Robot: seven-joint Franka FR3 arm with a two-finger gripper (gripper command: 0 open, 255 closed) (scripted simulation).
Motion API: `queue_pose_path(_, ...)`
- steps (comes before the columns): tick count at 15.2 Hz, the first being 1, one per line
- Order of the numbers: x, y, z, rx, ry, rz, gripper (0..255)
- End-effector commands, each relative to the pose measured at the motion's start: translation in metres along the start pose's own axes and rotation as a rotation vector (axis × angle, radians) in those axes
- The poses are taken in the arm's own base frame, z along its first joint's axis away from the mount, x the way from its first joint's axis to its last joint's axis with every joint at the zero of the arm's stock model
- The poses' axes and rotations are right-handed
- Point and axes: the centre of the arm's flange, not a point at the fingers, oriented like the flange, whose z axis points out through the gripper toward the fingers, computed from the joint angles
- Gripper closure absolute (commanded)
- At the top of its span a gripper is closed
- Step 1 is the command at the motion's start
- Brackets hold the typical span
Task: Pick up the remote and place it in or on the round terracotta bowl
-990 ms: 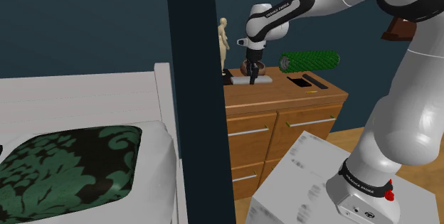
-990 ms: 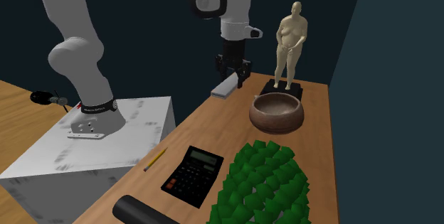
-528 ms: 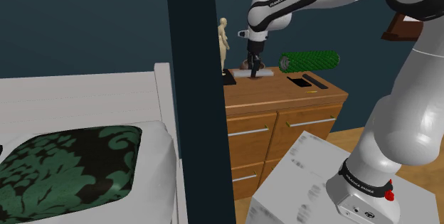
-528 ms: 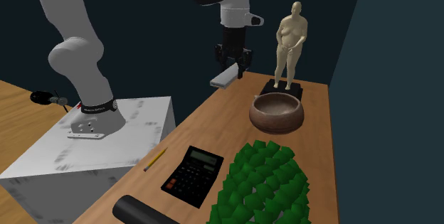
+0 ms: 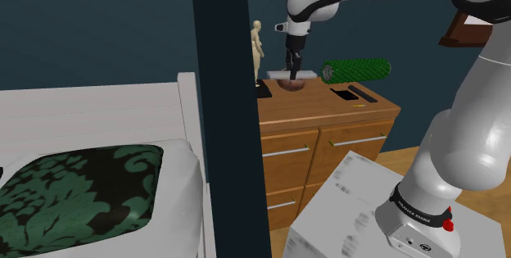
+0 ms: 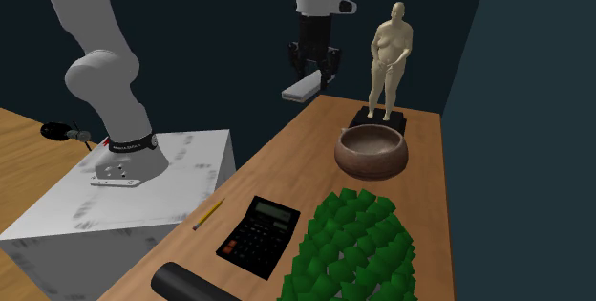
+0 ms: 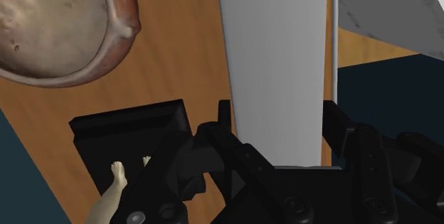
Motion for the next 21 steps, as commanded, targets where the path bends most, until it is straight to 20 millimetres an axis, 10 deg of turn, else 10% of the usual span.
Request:
queue_pose_path(1,-0.001,0.000,-0.010,0.000,0.000,0.000,255)
queue_pose_path(4,-0.001,-0.001,-0.024,0.000,0.000,0.000,255)
queue_pose_path(21,-0.060,0.196,-0.023,0.000,0.000,0.000,255)
